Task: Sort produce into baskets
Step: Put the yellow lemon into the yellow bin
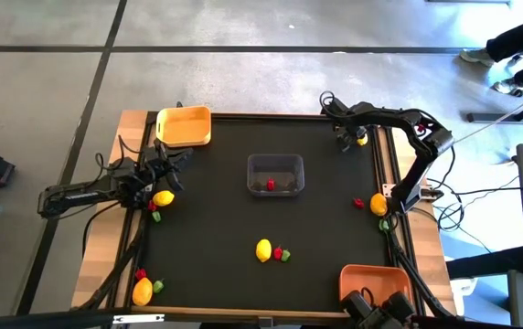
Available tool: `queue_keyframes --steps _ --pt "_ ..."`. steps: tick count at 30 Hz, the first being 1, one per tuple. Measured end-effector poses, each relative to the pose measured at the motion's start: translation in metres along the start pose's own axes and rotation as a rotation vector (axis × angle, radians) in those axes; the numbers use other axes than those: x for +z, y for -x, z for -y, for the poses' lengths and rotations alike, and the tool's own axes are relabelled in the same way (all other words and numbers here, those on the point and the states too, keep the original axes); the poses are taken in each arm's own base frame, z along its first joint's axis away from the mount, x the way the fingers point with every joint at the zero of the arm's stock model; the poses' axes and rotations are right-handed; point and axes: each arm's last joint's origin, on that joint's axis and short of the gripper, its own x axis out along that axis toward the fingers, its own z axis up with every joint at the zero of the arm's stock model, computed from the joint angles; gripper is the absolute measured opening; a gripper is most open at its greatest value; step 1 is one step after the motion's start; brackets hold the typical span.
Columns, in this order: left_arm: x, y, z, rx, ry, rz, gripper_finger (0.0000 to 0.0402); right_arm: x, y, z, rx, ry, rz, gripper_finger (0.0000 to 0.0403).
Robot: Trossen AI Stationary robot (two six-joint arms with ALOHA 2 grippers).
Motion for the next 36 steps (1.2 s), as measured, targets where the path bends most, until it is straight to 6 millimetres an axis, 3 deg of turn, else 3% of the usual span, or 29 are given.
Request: queue_keyframes --steps 11,15,20,25,36 --pt "0.0 0.0 0.0 0.0 0.006 0.0 0.0005 0.001 0.004 0.002 0.004 0.057 -0.006 0.0156" --pt "0.0 0.0 0.0 -0.001 0.026 0.0 0.0005 0.004 0.023 0.005 0.006 0.06 0.033 0.0156" --pt "0.0 0.0 0.0 -0.001 0.049 0.0 0.0014 0.003 0.06 0.01 0.04 0.053 0.139 0.0156" --pt "0.0 0.0 0.0 -0.001 0.054 0.0 0.0073 -0.006 0.097 0.012 0.174 0.041 0.294 0.0156" --pt "0.0 0.0 0.0 -0.01 0.084 -0.001 0.0254 -0.022 0.16 0.0 0.443 0.072 0.646 0.0156"
